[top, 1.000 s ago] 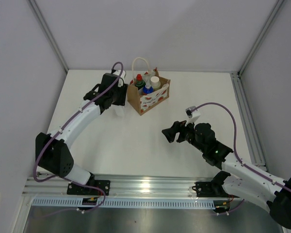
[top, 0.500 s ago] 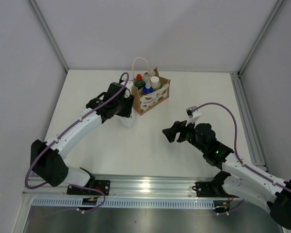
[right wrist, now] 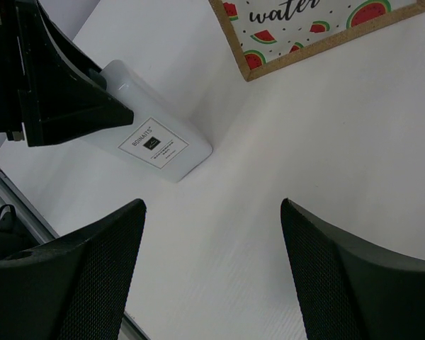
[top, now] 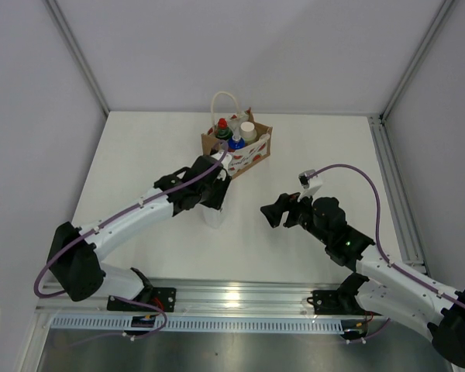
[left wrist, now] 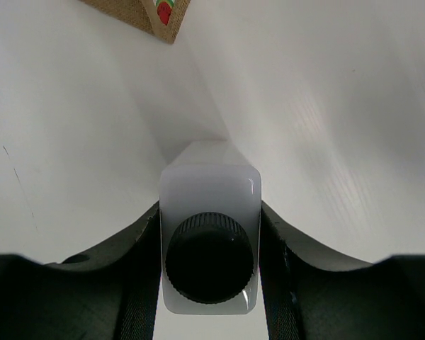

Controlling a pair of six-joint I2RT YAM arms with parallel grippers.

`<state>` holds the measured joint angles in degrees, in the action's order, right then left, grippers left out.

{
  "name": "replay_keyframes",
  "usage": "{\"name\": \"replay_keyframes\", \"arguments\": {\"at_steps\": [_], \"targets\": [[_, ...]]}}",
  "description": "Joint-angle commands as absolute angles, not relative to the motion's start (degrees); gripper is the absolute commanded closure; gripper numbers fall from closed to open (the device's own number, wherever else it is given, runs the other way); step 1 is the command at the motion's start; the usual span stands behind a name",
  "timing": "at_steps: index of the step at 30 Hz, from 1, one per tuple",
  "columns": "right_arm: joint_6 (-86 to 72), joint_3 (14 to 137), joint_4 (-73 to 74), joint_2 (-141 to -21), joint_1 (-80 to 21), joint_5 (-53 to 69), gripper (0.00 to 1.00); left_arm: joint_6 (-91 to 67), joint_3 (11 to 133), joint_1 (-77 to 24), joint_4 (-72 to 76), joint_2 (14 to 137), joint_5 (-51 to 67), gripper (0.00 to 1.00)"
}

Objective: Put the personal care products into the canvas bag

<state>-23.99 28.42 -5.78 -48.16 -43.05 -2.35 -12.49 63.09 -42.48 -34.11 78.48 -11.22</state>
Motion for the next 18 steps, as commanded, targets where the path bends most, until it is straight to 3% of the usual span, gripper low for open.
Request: {"name": "replay_keyframes", "arguments": {"at_steps": [1, 5, 9, 12, 18], "targets": [[-23.2, 31.03, -6.33, -47.46, -43.33, -3.25, 0.19, -11.34, 63.28, -42.54, -23.57, 77.69, -12.93, 0.98], [-23.12, 31.03, -6.15, -47.11, -43.33, -3.43, 0.19, -10.11, 59.42, -42.54, -17.41, 76.38, -10.72, 0.81], [-23.12, 31.03, -6.24, -47.28, -43.33, -3.43, 0.19, -10.02, 55.82, -42.54, -12.75, 75.06, -10.2, 0.44], [-23.03, 31.03, -6.15, -47.46, -43.33, -3.43, 0.19, -10.19, 53.53, -42.54, -9.24, 73.49, -9.23, 0.3], [-22.94, 31.03, -6.15, -47.29, -43.33, -3.78, 0.19, -11.07, 47.91, -42.54, -1.5, 70.14, -8.79, 0.23]]}}
